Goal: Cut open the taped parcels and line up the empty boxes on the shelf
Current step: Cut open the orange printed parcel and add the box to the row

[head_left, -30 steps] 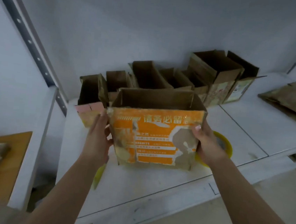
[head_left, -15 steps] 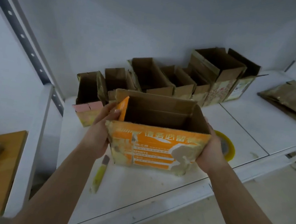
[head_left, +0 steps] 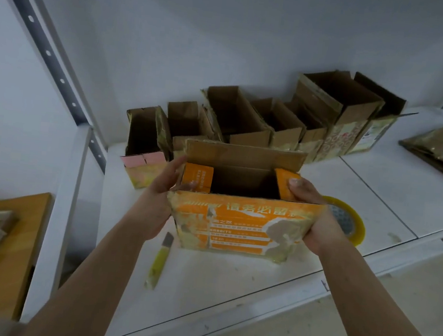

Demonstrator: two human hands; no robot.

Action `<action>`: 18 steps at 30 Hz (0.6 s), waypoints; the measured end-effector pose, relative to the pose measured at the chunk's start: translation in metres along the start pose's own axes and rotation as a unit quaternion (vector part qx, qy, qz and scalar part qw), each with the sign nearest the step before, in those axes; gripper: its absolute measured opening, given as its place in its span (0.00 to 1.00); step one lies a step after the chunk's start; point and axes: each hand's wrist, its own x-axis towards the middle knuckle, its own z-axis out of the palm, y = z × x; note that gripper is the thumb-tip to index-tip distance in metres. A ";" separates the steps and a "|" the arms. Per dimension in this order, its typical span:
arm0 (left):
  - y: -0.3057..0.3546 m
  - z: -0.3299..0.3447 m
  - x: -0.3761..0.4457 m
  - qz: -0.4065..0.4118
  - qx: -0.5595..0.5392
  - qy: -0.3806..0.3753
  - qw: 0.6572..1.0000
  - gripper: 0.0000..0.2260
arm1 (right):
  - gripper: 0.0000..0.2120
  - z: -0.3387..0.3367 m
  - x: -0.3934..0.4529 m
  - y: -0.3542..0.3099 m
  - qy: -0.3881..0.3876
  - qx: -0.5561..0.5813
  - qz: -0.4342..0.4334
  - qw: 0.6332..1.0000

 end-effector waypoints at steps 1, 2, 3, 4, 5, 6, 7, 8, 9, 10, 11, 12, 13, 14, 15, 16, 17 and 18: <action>0.000 -0.001 0.000 0.014 0.000 -0.010 1.000 0.25 | 0.21 -0.001 0.002 0.000 0.000 -0.002 -0.012 1.000; -0.002 -0.002 0.001 0.028 0.001 -0.017 0.999 0.26 | 0.24 -0.002 0.003 0.001 0.000 -0.008 -0.022 1.000; -0.003 -0.002 0.002 0.040 0.002 -0.020 0.999 0.28 | 0.27 -0.004 0.003 0.002 -0.003 -0.013 -0.035 0.999; -0.004 -0.002 0.002 0.050 0.004 -0.019 0.999 0.30 | 0.29 -0.005 0.004 0.003 -0.006 -0.016 -0.047 0.999; -0.005 -0.001 0.002 0.058 0.005 -0.016 0.998 0.30 | 0.28 -0.006 0.003 0.003 -0.012 -0.014 -0.059 0.998; -0.006 0.000 0.002 0.066 0.002 -0.014 0.998 0.29 | 0.26 -0.007 0.001 0.004 -0.013 -0.016 -0.072 0.997; -0.007 0.001 0.002 0.073 -0.008 -0.010 0.997 0.26 | 0.23 -0.008 0.000 0.005 -0.016 -0.020 -0.084 0.996; -0.008 0.003 0.002 0.076 -0.021 -0.003 0.997 0.22 | 0.20 -0.008 -0.001 0.006 -0.017 -0.022 -0.098 0.995; -0.007 0.005 0.002 0.077 -0.036 0.007 0.996 0.18 | 0.21 -0.008 -0.002 0.007 -0.019 -0.026 -0.111 0.993; -0.007 0.007 0.001 0.075 -0.051 0.020 0.996 0.15 | 0.25 -0.008 -0.004 0.007 -0.020 -0.029 -0.121 0.992; -0.006 0.009 0.001 0.073 -0.067 0.031 0.995 0.15 | 0.30 -0.008 -0.004 0.008 -0.017 -0.031 -0.128 0.991; -0.005 0.009 0.001 0.066 -0.081 0.042 0.994 0.16 | 0.32 -0.006 -0.005 0.007 -0.010 -0.023 -0.129 0.991; -0.005 0.010 0.001 0.058 -0.087 0.049 0.993 0.17 | 0.29 -0.005 -0.003 0.009 -0.002 -0.016 -0.127 0.992; -0.004 0.012 0.001 0.055 -0.083 0.052 0.994 0.17 | 0.22 -0.004 -0.002 0.009 0.006 -0.007 -0.124 0.992; -0.004 0.012 0.001 0.056 -0.070 0.052 0.995 0.16 | 0.13 -0.004 -0.001 0.010 0.011 -0.001 -0.121 0.993; -0.005 0.013 0.001 0.056 -0.058 0.056 0.995 0.13 | 0.07 -0.004 -0.002 0.009 0.015 -0.002 -0.116 0.993; -0.006 0.013 0.001 0.054 -0.052 0.066 0.995 0.10 | 0.06 -0.004 -0.001 0.009 0.018 -0.005 -0.117 0.993; -0.007 0.013 0.002 0.050 -0.053 0.078 0.994 0.06 | 0.08 -0.004 -0.001 0.009 0.017 -0.009 -0.118 0.993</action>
